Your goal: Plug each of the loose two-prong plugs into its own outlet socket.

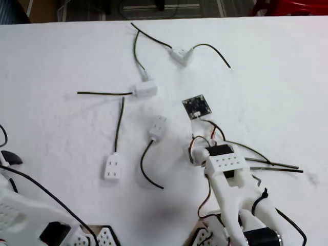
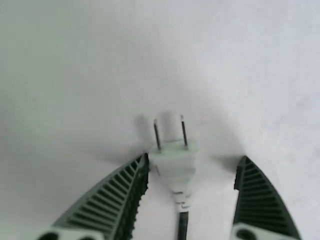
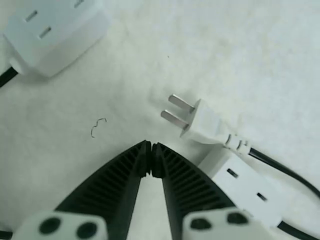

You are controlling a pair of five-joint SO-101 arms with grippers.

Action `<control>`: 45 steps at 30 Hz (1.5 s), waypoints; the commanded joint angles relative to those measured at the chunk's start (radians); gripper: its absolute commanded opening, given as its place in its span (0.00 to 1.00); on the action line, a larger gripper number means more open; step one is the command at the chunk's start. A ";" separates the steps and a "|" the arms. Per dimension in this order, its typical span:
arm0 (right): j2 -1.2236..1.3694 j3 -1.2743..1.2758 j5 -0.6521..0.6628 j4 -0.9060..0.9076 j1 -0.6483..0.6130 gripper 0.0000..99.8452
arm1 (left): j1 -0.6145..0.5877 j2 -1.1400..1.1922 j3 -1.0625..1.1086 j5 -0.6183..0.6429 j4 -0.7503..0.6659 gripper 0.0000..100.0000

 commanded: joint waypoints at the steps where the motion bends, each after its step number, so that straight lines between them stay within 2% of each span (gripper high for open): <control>1: -0.035 -0.006 -0.002 -0.016 -0.004 0.02 | -0.012 -0.027 0.017 -0.005 -0.103 0.27; 3: -0.035 -0.006 -0.002 -0.016 -0.004 0.02 | -0.010 -0.027 0.031 -0.005 -0.124 0.24; 8: -0.035 -0.006 -0.002 -0.016 -0.004 0.02 | 0.021 -0.027 0.066 -0.005 -0.126 0.07; 19: -0.035 -0.006 -0.002 -0.013 -0.004 0.02 | 0.114 -0.035 0.097 -0.003 -0.011 0.07; 27: -0.035 -0.006 -0.002 -0.010 -0.004 0.02 | 0.120 -0.025 0.095 0.023 0.049 0.07; 30: -0.035 -0.006 -0.002 -0.010 -0.004 0.02 | 0.120 -0.025 0.095 -0.009 0.052 0.02; 35: -0.035 -0.006 -0.002 -0.008 -0.004 0.02 | 0.127 -0.038 0.092 -0.069 0.055 0.02; 40: -0.035 -0.006 -0.002 -0.008 -0.004 0.02 | 0.216 -0.125 0.025 -0.069 0.120 0.02; 45: -0.035 -0.006 -0.002 -0.008 0.001 0.02 | 0.410 -0.352 0.017 -0.066 0.241 0.02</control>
